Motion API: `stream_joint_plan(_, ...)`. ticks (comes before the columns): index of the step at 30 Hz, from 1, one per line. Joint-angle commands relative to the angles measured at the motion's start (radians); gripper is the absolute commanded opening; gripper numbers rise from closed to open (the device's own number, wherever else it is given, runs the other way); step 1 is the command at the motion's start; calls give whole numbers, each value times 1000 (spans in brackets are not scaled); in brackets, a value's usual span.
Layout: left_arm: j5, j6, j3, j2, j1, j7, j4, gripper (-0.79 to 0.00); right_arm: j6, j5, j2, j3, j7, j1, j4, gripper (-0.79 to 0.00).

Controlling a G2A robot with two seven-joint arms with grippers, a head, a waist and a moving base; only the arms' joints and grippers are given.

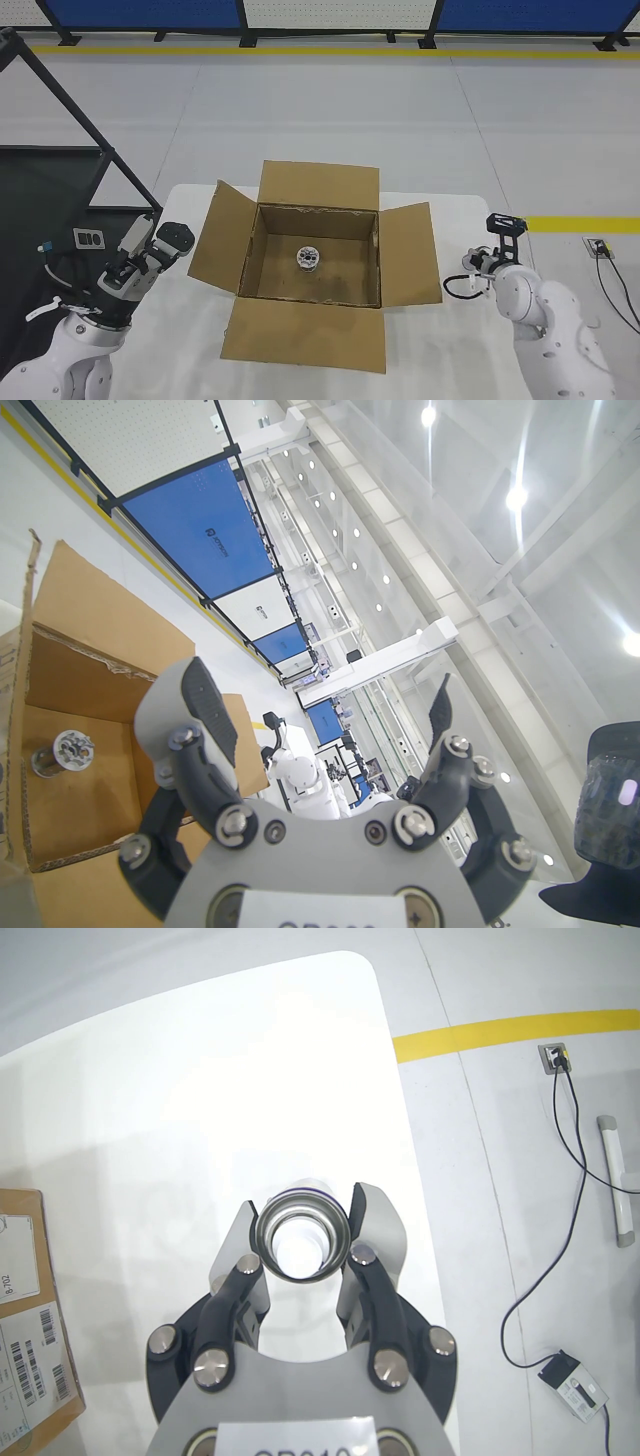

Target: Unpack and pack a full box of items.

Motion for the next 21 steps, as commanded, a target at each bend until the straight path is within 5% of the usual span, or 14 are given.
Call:
stream_joint_plan(1,0,0,0,0,0,0,0,0,-5,0,0,-3,8,1,2,-785)
stream_joint_plan(16,0,0,0,0,0,0,0,0,-30,-56,1,-35,62,8,6,-785)
stream_joint_plan(18,0,0,0,0,0,0,0,0,-34,-61,1,-38,72,13,10,-640)
stream_joint_plan(21,0,0,0,0,0,0,0,0,-39,-65,1,-42,86,23,20,-582)
